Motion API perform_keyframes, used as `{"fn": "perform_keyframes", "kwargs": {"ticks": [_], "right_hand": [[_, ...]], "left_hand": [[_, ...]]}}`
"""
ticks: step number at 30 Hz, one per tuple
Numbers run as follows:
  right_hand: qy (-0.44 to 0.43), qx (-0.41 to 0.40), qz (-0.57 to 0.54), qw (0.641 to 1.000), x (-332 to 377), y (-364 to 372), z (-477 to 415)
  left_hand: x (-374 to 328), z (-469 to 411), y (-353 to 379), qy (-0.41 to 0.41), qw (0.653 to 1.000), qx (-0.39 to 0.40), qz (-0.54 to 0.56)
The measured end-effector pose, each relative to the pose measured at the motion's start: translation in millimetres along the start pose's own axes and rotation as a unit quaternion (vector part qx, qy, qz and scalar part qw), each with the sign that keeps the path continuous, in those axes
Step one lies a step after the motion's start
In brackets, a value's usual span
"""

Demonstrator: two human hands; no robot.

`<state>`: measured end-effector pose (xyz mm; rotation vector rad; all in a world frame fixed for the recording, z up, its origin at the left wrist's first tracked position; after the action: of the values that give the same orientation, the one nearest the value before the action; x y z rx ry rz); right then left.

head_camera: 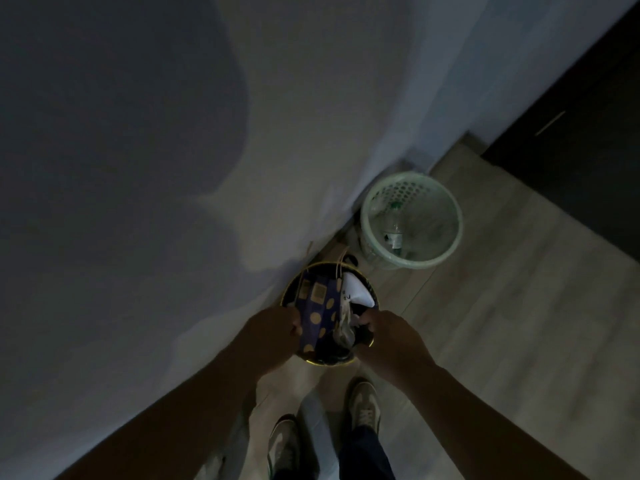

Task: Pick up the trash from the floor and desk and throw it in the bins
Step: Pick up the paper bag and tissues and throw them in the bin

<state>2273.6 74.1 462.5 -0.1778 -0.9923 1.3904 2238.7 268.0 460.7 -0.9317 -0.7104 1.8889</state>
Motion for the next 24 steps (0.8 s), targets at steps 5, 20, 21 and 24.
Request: {"fn": "perform_keyframes", "kwargs": {"ticks": [5,20,21,24], "right_hand": [[-0.046,-0.043,0.044,0.997,50,-78,69],[-0.27,-0.252,0.145,0.918,223,-328,296],[-0.284,-0.259,0.153,0.911,233,-342,309],[-0.338,-0.293,0.154,0.881,255,-380,346]], "left_hand": [[-38,67,-110,0.166,0.985,-0.052,0.005],[-124,280,-380,0.192,0.937,-0.291,0.003],[-132,295,-394,0.188,0.933,-0.306,0.0],[-156,339,-429,0.169,0.916,-0.364,-0.007]]}}
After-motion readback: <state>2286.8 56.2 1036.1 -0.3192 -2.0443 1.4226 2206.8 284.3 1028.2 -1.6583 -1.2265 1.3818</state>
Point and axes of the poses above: each hand's wrist, its own z-axis away from the middle knuckle, its own y-axis out of the palm, x = y × z, the point moved 1 cm from there along -z, towards the middle knuckle, and after that the axes turned 10 degrees about -y, right-handed, at the moved point
